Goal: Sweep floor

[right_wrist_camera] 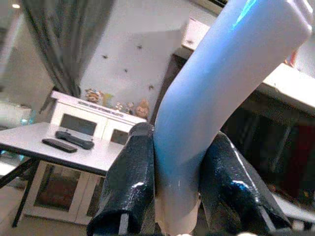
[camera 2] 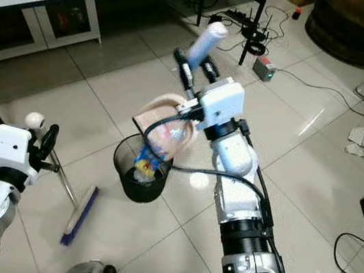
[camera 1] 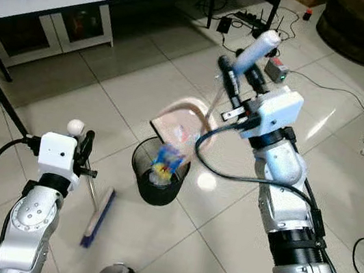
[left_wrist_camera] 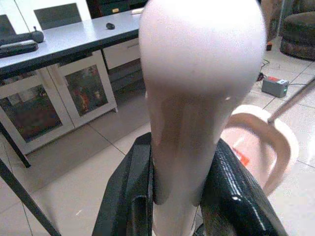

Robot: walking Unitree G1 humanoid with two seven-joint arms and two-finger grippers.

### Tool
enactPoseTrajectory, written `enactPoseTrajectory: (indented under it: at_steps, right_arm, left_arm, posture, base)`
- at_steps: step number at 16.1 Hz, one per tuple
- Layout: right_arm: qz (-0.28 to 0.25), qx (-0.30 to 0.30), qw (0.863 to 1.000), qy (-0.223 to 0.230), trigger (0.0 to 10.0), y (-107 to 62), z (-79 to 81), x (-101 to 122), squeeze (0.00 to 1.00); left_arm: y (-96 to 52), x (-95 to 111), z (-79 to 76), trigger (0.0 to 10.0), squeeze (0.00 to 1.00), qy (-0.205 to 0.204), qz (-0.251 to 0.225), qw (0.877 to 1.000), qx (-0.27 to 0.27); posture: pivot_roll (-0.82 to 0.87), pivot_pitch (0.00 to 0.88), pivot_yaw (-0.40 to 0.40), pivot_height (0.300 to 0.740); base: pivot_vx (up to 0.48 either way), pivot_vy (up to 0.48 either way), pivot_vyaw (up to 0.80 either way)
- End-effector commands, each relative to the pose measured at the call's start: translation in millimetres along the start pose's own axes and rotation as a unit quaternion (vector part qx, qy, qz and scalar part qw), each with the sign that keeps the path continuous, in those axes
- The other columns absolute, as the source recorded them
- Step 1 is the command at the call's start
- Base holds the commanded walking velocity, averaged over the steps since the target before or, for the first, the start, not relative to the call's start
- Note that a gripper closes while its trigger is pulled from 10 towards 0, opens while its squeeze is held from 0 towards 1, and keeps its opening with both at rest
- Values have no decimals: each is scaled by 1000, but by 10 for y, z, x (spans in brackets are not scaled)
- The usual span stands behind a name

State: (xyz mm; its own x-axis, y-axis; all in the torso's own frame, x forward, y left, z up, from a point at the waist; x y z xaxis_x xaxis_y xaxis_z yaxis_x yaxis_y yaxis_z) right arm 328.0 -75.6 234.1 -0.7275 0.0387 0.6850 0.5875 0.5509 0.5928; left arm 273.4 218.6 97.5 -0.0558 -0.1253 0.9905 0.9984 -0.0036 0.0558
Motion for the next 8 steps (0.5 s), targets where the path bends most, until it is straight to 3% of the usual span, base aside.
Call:
enactPoseTrajectory:
  at_steps: [1, 2, 5, 6, 7, 8]
  right_arm:
    - [-53, 7, 998, -33, 10000, 45, -26, 199, 0]
    - [-66, -9, 997, -35, 10000, 55, -80, 245, 0]
    - [-77, -153, 983, -68, 10000, 81, -572, 366, 0]
    - [-53, -229, 968, -84, 10000, 38, -889, 360, 0]
    - [-13, -261, 959, -111, 10000, -26, -1106, 298, 0]
    - [13, -262, 954, -146, 10000, -76, -1212, 267, 0]
  left_arm:
    - [22, 59, -8, 10000, 0, 8, -13, 1000, -8]
    - [24, 60, -16, 10000, 0, 8, -13, 1000, -9]
    - [20, 34, -64, 10000, 0, 11, -8, 1000, -26]
    - [6, 1, -128, 10000, 0, 4, -1, 999, -46]
    - [-22, -52, -235, 10000, 0, -6, 14, 997, -82]
    - [-57, -105, -340, 10000, 0, -14, 30, 993, -118]
  posture:
    - [85, 128, 33, 740]
    - [85, 127, 33, 740]
    - [81, 121, 31, 740]
    - [76, 118, 30, 740]
    - [69, 114, 27, 740]
    - [66, 113, 27, 740]
  base:
    - [0, 0, 0]
    - [0, 0, 0]
    - [0, 0, 0]
    - [0, 0, 0]
    - [0, 0, 0]
    - [0, 0, 0]
Point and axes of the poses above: a point about 5 cm out from each wrist's last joint towards the gripper, its own y axis pointing out of the wrist towards the gripper, its own x axis along the axis of the wrist's last joint, z = x × y, the point moved 2 cm from there along y, pointing out of the wrist towards the gripper, and after that the axes turned 3 degrees about -y, right-handed, at the moved point
